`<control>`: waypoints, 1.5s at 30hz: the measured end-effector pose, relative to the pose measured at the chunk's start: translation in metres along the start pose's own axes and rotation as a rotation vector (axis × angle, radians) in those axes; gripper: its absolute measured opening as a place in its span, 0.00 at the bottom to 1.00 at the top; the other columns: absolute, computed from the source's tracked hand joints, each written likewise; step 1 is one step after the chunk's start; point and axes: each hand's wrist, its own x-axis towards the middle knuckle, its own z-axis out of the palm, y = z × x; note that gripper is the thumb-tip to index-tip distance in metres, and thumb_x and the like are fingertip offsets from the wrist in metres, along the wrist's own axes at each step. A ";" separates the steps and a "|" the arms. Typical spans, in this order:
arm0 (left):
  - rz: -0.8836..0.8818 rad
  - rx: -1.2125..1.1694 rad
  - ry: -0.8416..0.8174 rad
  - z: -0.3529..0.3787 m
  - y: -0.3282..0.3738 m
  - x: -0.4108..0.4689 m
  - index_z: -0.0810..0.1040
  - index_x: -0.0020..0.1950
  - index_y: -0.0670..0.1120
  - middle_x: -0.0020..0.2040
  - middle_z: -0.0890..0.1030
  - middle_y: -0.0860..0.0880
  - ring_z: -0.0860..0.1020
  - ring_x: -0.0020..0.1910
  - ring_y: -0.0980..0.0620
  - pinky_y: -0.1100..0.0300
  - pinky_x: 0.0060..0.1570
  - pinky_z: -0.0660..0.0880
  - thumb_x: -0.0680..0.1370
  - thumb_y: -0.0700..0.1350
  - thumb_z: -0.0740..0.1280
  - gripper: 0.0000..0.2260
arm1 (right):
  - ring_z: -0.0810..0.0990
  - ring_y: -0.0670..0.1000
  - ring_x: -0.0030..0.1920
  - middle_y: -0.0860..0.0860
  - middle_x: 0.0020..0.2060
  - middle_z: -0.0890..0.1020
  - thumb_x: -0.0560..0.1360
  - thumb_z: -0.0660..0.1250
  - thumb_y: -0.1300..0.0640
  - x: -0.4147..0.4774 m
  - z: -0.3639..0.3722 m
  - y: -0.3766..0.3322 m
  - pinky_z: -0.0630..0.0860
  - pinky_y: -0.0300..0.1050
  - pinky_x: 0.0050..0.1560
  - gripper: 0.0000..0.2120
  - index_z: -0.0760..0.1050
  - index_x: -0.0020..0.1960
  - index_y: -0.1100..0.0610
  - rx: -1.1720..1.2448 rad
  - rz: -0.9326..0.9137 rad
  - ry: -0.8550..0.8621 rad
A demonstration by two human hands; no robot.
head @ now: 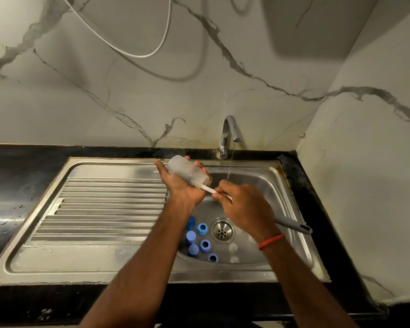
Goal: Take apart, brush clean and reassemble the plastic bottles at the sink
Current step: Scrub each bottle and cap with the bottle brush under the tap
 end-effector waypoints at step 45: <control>0.035 0.008 0.118 0.009 0.006 -0.005 0.78 0.58 0.43 0.41 0.80 0.44 0.79 0.36 0.46 0.57 0.42 0.77 0.71 0.73 0.64 0.34 | 0.72 0.46 0.26 0.46 0.30 0.74 0.83 0.54 0.45 0.001 0.001 -0.009 0.74 0.43 0.25 0.10 0.70 0.53 0.49 -0.170 0.025 0.141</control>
